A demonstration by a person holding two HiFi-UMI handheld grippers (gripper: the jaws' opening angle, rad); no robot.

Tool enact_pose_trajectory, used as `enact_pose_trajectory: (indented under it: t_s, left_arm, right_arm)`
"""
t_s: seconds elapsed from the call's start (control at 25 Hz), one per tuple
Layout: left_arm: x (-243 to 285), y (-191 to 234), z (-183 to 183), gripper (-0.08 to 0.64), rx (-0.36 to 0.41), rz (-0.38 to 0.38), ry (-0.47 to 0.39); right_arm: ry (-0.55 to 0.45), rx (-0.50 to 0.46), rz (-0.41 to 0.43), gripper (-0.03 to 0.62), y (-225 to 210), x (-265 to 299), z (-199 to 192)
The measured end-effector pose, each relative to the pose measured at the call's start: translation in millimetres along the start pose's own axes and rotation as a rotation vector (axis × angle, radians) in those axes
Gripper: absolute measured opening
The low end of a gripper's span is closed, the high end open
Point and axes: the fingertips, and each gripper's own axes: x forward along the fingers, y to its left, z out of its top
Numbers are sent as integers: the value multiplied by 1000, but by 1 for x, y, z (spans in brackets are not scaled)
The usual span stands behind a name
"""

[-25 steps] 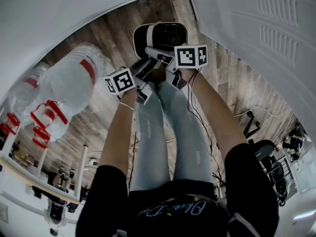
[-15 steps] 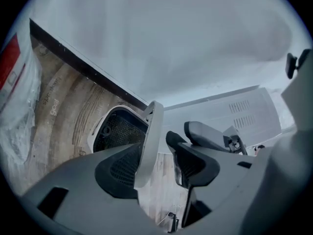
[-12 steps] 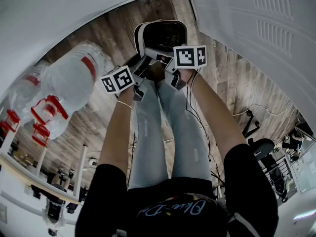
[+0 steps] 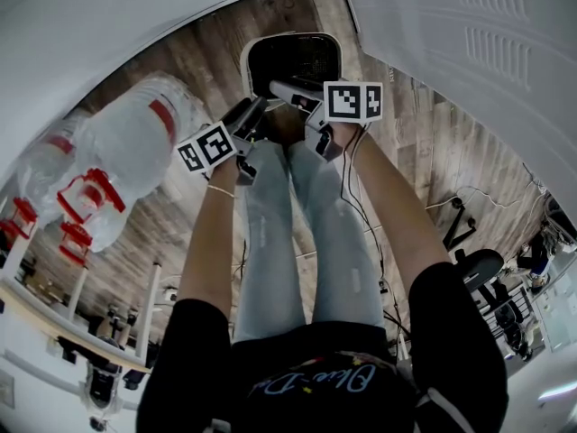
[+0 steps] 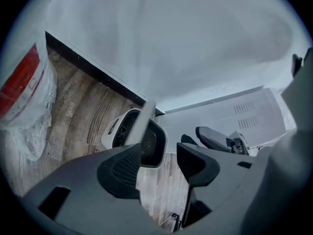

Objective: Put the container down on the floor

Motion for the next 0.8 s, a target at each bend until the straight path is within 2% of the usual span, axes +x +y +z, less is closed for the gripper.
enact_pose_trajectory:
  t_s: [0.12,0.32,0.48,0.6,0.68,0.8]
  left_arm:
    - [0,4,-6,219,-3,11,20]
    - [0,4,-5,215,-22,-3,-18]
    - [-3,0,-11,185,-12,-17,-15]
    - [-9,-4,-6,109,9,-21,-34]
    - [-12,-9,-4,46,27,-20,-49]
    - [-18,-19,0,15,55,-24,-56]
  right_arm:
    - [-23,11,-11,150,-2,-1,0]
    - [-27,4,-18,146,-5,-5,-2]
    - [-41,10,-43,132,-9,-14,-5]
    - [-79,26,-52,93,-9,-18,-1]
    - [-102,24,-57,30,-7,-22,2]
    - [-142,16,-68,6,-1,-30,7]
